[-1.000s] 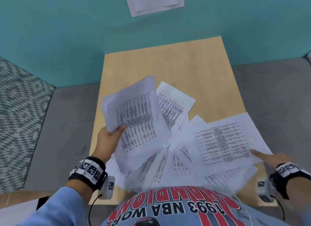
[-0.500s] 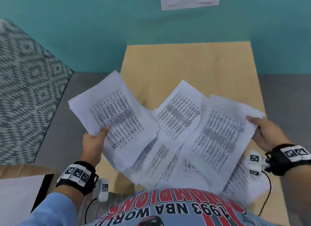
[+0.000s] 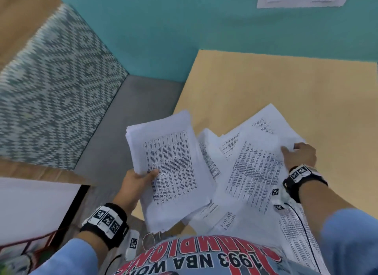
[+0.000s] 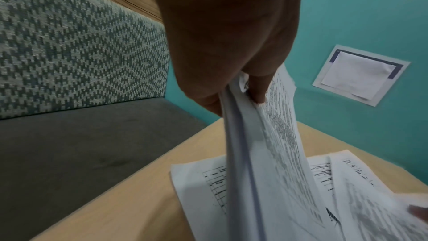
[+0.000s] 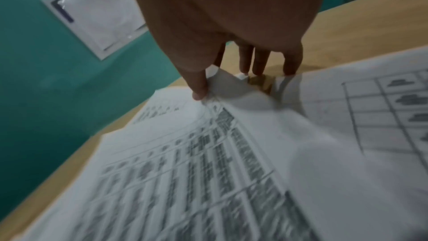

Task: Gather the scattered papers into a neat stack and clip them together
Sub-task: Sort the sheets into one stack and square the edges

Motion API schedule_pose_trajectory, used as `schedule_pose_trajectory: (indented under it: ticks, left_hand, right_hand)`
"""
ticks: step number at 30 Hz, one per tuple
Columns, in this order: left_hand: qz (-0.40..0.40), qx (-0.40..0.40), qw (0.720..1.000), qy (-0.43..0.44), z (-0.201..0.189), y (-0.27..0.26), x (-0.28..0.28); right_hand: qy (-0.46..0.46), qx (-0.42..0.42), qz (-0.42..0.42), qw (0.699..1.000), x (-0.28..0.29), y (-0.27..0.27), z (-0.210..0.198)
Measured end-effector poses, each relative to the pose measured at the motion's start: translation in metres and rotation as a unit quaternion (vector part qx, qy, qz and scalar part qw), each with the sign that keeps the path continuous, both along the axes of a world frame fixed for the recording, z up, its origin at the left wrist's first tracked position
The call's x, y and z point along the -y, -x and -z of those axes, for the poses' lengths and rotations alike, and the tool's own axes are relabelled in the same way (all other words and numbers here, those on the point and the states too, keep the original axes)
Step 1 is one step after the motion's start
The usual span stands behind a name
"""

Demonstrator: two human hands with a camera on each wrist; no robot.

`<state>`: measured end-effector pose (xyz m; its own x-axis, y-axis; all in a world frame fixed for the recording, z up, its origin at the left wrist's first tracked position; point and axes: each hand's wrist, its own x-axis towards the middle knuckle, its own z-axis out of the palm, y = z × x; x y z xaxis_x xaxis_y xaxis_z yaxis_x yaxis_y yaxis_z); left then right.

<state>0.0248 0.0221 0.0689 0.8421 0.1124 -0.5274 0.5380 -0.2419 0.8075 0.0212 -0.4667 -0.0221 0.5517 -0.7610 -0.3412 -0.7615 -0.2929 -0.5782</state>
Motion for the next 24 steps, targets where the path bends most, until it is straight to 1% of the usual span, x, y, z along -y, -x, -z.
schedule_pose_trajectory:
  ticks: [2, 4, 5, 7, 10, 13, 18, 22, 24]
  left_hand:
    - [0.005, -0.003, 1.0, 0.0, -0.006, -0.001, -0.001]
    - [-0.007, 0.0, 1.0, 0.011, -0.012, -0.002, -0.001]
    - [-0.017, 0.001, 1.0, 0.016, -0.013, -0.003, -0.003]
    - [-0.03, 0.004, 0.999, 0.02, -0.013, -0.006, -0.005]
    - [-0.028, -0.001, 0.999, 0.018, -0.009, -0.008, -0.004]
    - [-0.016, -0.004, 1.0, 0.01, -0.009, -0.009, 0.001]
    - [0.014, -0.013, 1.0, -0.008, -0.007, -0.005, 0.008]
    - [0.016, -0.019, 1.0, -0.012, -0.007, -0.005, 0.007]
    - [0.014, -0.019, 1.0, -0.006, -0.008, -0.006, 0.005]
  right_hand:
    - [0.027, -0.043, -0.062, 0.997, -0.008, -0.006, 0.012]
    - [0.039, -0.067, -0.088, 0.993, -0.012, -0.007, 0.023]
    - [0.045, -0.061, -0.096, 0.992, -0.012, -0.007, 0.026]
    - [0.05, -0.059, -0.099, 0.992, -0.008, -0.004, 0.03]
    - [0.067, -0.089, -0.132, 0.985, 0.001, 0.003, 0.027]
    - [0.077, -0.106, -0.117, 0.985, 0.013, 0.009, 0.022]
    - [0.027, -0.16, -0.132, 0.978, 0.013, -0.007, 0.012]
    - [0.066, -0.181, -0.179, 0.965, 0.02, -0.01, 0.013]
    - [0.061, -0.19, -0.18, 0.963, 0.021, -0.01, 0.014]
